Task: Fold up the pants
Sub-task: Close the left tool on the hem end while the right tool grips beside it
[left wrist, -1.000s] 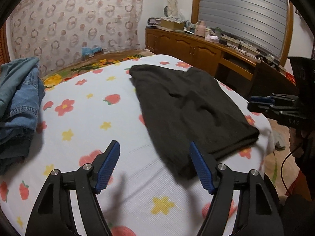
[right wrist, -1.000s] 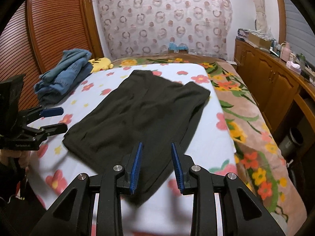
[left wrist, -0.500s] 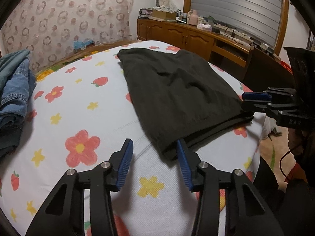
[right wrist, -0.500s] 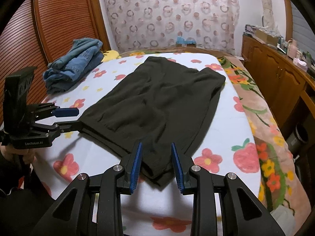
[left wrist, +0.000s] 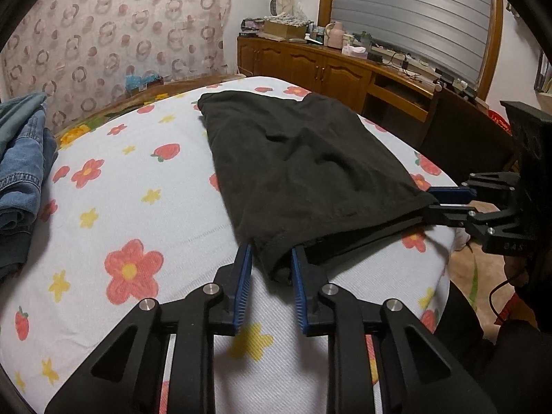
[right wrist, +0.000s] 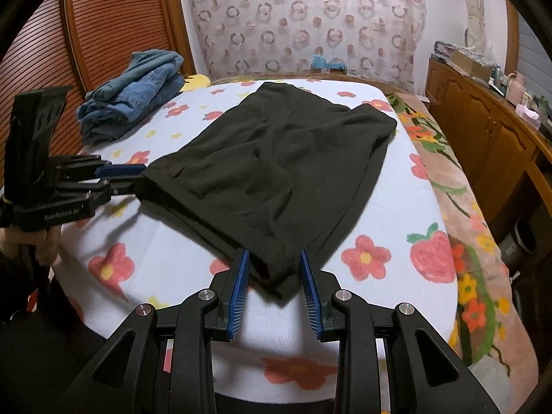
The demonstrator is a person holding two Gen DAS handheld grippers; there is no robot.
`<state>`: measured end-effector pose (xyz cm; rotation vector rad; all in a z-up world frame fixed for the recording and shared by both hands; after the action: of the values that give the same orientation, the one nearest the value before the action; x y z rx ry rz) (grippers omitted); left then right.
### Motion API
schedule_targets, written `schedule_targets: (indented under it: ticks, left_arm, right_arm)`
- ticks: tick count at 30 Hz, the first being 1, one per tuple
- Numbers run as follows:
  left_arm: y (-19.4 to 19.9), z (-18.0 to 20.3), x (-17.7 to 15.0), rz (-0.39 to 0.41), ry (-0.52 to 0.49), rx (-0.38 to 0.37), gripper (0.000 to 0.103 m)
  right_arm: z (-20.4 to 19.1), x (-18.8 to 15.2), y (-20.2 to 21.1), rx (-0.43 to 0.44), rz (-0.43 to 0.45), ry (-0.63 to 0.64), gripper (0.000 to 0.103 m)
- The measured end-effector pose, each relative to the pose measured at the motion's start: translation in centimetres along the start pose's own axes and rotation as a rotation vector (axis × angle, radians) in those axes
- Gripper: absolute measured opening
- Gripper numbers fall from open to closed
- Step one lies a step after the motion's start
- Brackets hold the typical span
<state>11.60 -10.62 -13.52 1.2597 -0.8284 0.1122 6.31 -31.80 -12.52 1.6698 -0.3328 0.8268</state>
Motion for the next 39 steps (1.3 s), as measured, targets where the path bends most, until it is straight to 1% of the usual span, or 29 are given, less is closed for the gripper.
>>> schedule_targets:
  ticks: [5, 8, 9, 12, 16, 18, 19, 21, 25, 26, 27, 29, 30, 33, 34, 39]
  left_arm:
    - [0.0, 0.1, 0.3, 0.004, -0.003, 0.005, 0.024]
    - [0.5, 0.4, 0.4, 0.018, -0.014, -0.002, 0.015]
    - [0.8, 0.5, 0.4, 0.028, -0.019, -0.002, 0.015]
    - [1.3, 0.7, 0.4, 0.039, -0.026, -0.004, 0.011]
    - [2.1, 1.1, 0.0, 0.054, -0.033, -0.011, 0.006]
    - [2.3, 1.2, -0.4, 0.053, -0.027, -0.017, 0.005]
    - [2.3, 1.3, -0.6, 0.049, -0.028, -0.018, 0.003]
    - [1.8, 1.2, -1.1, 0.030, -0.026, -0.013, 0.003]
    - [1.4, 0.8, -1.0, 0.023, -0.013, 0.002, 0.004]
    - [1.3, 0.7, -0.9, 0.018, -0.010, 0.006, 0.005]
    - [1.2, 0.6, -0.8, 0.013, -0.012, 0.014, 0.010]
    - [0.7, 0.6, -0.8, -0.001, -0.023, 0.034, 0.013]
    - [0.4, 0.6, -0.7, -0.008, -0.032, 0.041, 0.013]
    - [-0.4, 0.7, -0.4, -0.025, -0.050, 0.032, 0.015]
    - [-0.7, 0.7, -0.3, -0.031, -0.055, 0.033, 0.017]
    - [-1.2, 1.5, 0.3, -0.037, -0.082, 0.046, 0.021]
  right_arm:
    - [0.0, 0.0, -0.3, -0.005, 0.000, -0.006, 0.031]
    - [0.2, 0.0, -0.2, -0.014, 0.013, -0.011, 0.031]
    - [0.1, 0.1, -0.1, -0.016, 0.023, -0.009, 0.020]
    - [-0.3, 0.2, 0.3, -0.022, 0.041, 0.006, 0.013]
    - [-0.2, -0.3, 0.7, -0.007, 0.048, 0.007, 0.010]
    - [0.0, -0.5, 1.1, 0.015, 0.054, -0.015, 0.010]
    - [0.2, -0.5, 1.3, 0.016, 0.056, -0.019, 0.010]
    - [0.2, -0.7, 1.2, 0.015, 0.052, -0.018, 0.010]
    - [0.3, -0.9, 0.8, 0.010, 0.039, -0.022, 0.010]
    - [0.3, -0.8, 0.7, 0.010, 0.039, -0.026, 0.010]
    - [0.4, -0.8, 0.8, 0.012, 0.038, -0.030, 0.010]
    - [0.4, -0.7, 0.7, 0.011, 0.035, -0.030, 0.010]
    - [0.3, -0.6, 0.6, 0.011, 0.034, -0.029, 0.010]
    - [0.5, -0.5, 0.5, 0.014, 0.033, -0.037, 0.010]
    - [0.7, -0.6, 0.6, 0.015, 0.033, -0.040, 0.010]
    - [0.8, -0.8, 0.5, 0.017, 0.032, -0.048, 0.010]
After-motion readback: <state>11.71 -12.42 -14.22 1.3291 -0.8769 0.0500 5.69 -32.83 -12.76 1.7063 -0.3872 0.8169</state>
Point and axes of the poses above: each gripper's, at about its wrist camera, not at the fingertips, and y roughly against the way its jaws point, z to its right, x to its top, the point moved 6 cm from there along -y, roughly the way its jaws point, and after that the axes turned 6 degrees about -z, right-handed, at the moved point
